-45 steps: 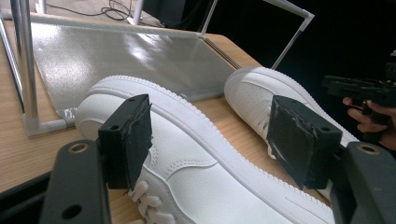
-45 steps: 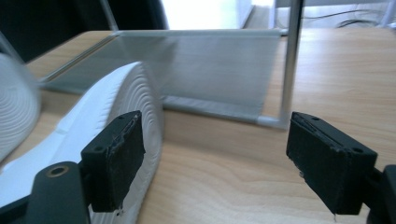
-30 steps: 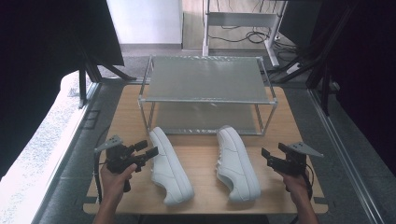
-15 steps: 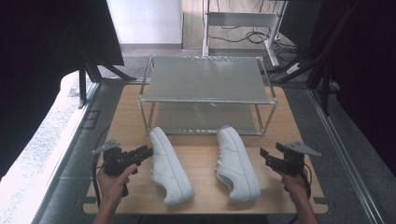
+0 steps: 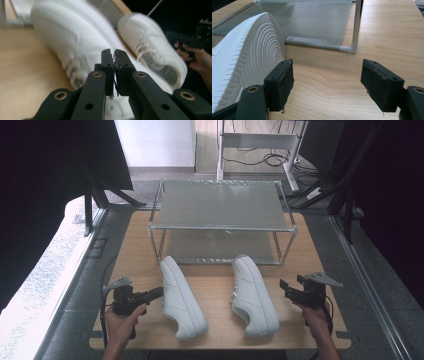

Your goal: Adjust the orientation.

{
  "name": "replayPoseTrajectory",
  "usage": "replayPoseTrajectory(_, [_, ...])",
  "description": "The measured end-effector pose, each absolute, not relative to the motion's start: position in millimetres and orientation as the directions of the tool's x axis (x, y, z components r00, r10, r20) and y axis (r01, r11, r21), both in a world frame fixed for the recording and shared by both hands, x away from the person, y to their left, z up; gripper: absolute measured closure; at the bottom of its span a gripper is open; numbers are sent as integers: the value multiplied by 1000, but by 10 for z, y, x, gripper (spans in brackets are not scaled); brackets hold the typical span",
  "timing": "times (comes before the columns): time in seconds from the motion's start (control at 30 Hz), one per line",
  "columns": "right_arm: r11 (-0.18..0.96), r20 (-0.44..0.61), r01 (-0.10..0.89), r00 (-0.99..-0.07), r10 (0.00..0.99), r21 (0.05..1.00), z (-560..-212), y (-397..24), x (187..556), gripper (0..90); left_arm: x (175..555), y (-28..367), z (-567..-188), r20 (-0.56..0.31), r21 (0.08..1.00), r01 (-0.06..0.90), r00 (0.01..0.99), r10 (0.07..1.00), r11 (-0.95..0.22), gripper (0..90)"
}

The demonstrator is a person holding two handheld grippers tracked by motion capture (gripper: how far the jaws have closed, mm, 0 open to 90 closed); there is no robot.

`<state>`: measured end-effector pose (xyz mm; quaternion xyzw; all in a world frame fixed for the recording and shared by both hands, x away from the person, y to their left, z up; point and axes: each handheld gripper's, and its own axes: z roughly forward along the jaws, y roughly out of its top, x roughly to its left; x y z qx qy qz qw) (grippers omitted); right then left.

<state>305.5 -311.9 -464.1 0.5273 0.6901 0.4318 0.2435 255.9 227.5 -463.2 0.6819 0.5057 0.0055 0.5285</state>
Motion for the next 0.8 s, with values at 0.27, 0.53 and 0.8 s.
replayPoseTrajectory(0.27, [75, 115, 527, -318, 941, 846, -4661, -3111, 3071, 264, 2504, 2314, -4813, -522, 686, 726, 438, 732, 54, 881])
replayPoseTrajectory(0.53, [70, 112, 533, -302, 947, 843, -4679, -3115, 3075, 263, 2576, 2284, -4854, -537, 683, 727, 430, 726, 74, 887])
replayPoseTrajectory(0.8, [76, 105, 536, -299, 948, 841, -4679, -3108, 3049, 262, 2630, 2201, -4781, -522, 701, 710, 449, 725, 66, 892])
